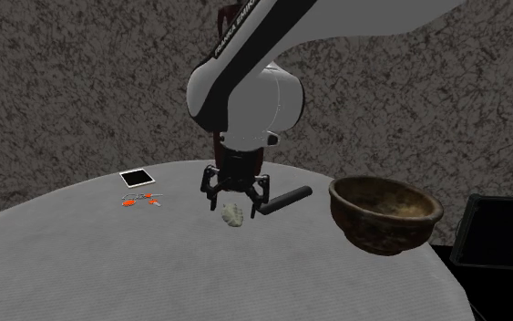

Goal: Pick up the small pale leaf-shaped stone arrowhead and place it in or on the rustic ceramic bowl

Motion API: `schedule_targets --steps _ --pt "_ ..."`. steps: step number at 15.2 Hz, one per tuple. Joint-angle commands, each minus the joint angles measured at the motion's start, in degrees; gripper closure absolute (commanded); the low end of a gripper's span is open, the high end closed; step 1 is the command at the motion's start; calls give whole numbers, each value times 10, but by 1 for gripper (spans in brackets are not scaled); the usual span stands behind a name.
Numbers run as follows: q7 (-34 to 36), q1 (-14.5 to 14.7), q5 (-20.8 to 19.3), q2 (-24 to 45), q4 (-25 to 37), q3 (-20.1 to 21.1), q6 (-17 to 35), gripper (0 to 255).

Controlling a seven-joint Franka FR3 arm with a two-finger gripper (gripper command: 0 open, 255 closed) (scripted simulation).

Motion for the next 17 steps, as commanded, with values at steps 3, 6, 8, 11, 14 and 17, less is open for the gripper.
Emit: schedule_targets --steps 3,6,8,11,14,17 --pt "1 1 -1 1 0 0 2 0" --pt "1 1 -1 1 0 0 2 0" --pt "1 1 -1 1 0 0 2 255" --pt "0 0 -1 1 -1 0 3 255" --pt "-1 -1 0 -1 -4 0 3 255" --pt "1 0 1 -2 3 0 -4 255"
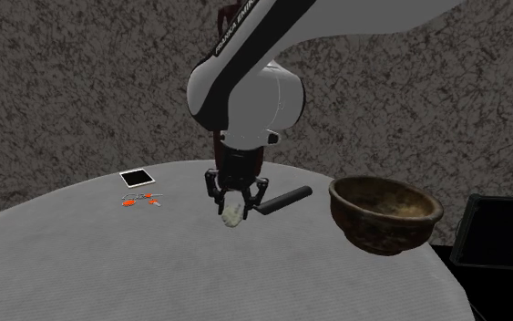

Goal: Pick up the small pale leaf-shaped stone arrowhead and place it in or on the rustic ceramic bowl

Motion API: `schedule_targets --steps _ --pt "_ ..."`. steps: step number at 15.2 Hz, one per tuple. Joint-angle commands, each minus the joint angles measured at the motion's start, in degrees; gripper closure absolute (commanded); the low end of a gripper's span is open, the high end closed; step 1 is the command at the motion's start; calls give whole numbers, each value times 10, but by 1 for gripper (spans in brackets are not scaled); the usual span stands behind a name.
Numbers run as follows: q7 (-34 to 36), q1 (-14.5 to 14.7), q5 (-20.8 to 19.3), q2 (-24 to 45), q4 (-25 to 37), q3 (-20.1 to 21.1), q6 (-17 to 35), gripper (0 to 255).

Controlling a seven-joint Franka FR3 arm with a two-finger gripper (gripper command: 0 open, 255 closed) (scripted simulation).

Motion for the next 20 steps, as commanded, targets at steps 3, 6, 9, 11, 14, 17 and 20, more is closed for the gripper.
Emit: schedule_targets --steps 3,6,9,11,14,17,20 --pt "0 0 4 -10 12 2 -23 255" --pt "0 -1 7 -19 23 4 -43 255" --pt "-1 -2 9 -27 36 5 -63 255" --pt "-1 -3 10 -32 45 5 -77 255" --pt "0 -3 12 -39 60 6 -98 255" --pt "0 -3 14 -44 76 7 -119 255" --pt "1 -3 15 -48 94 7 -141 255"
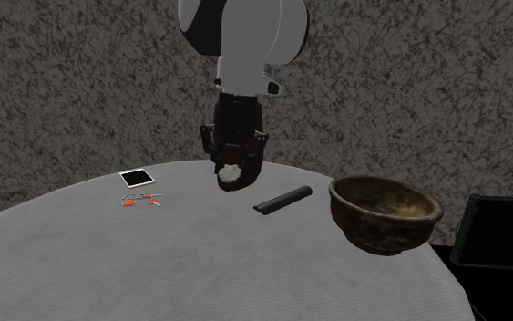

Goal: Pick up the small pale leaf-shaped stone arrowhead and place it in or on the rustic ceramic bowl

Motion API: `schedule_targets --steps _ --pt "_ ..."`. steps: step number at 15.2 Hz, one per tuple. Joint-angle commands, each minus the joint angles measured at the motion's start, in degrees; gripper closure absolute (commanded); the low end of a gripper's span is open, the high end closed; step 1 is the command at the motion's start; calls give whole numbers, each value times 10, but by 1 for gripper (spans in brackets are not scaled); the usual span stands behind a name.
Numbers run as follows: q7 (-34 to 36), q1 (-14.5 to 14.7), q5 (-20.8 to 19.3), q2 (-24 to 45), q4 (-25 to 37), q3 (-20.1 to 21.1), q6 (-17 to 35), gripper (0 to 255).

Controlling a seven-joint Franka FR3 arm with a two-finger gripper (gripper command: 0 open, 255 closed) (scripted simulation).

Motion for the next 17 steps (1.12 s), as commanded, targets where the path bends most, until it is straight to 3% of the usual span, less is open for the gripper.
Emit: schedule_targets --steps 1,12,17 --pt "0 0 0 -1 13 0 -15 255" --pt "5 2 1 -5 88 2 -93 255" --pt "-63 -45 37 -89 -16 -16 -75 255"
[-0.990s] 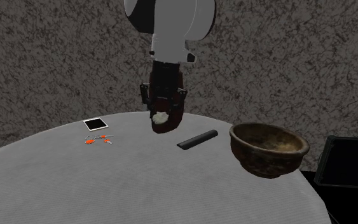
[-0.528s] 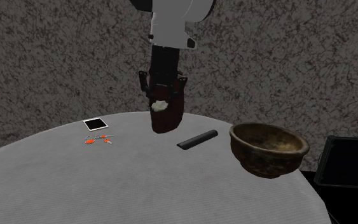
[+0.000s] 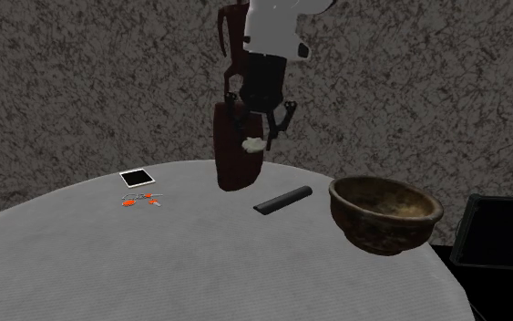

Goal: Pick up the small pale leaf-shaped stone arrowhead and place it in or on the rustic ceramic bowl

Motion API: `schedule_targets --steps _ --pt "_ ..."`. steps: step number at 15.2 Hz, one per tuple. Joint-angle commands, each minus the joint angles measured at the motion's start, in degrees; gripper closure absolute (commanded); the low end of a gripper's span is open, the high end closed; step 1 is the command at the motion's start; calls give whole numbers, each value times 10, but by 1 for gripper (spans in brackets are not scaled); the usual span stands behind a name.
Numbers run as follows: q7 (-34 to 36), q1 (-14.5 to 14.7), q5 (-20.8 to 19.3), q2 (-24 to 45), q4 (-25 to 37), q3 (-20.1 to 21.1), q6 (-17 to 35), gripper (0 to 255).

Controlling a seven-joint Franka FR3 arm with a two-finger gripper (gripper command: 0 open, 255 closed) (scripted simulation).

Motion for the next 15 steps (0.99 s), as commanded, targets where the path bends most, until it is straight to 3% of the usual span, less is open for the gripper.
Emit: schedule_targets --steps 1,15 --pt "-27 -16 13 -30 -34 -9 3 255" --pt "-224 -103 53 -182 -196 -108 -7 255"
